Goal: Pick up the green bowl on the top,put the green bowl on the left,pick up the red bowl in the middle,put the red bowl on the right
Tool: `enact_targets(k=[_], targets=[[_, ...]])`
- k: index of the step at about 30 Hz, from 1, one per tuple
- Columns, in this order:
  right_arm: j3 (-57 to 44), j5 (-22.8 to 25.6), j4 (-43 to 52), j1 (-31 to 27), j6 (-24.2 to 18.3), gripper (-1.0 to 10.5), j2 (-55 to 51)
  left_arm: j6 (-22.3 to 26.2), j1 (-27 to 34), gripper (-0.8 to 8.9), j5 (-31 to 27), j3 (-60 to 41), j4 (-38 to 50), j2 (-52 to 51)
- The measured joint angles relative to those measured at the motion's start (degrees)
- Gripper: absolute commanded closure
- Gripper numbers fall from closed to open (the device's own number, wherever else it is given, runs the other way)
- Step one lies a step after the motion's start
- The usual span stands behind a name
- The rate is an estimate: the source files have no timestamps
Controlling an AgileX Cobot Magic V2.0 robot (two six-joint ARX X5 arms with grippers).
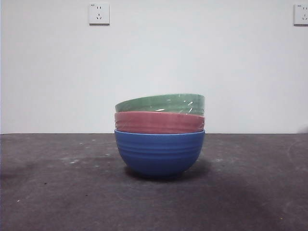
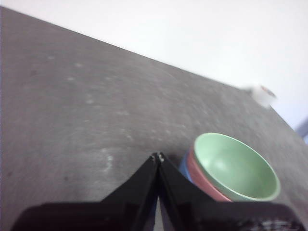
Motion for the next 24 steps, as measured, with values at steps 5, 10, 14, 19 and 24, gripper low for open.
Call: enact_targets(k=[5,10,14,19,24], targets=[[9.8,0.0,-5.4,0.0,-6.4,9.5,9.4,6.4,0.0,8.2,4.4,10.1,-6.6,11.1],[16.7,-0.3,-10.0,0.0,-13.0,9.5,17.5,11.7,0.0,8.2,8.0,18.3,-13.9,21.2],[19.3,-4.7,-11.5,0.0,-16.5,9.2,22.1,14.5,-1.4,8.12,8.3,22.3,-17.6,26.4],[19.8,-7.5,-11.8,0.0,-17.4,7.1,24.8,15.9,-4.9,5.25,8.3,24.0,-18.0,29.1],[19.8,-7.5,-13.3,0.0,-17.4,7.2,26.1,15.4,-11.5,4.8,7.3,25.0,-16.5,33.3]])
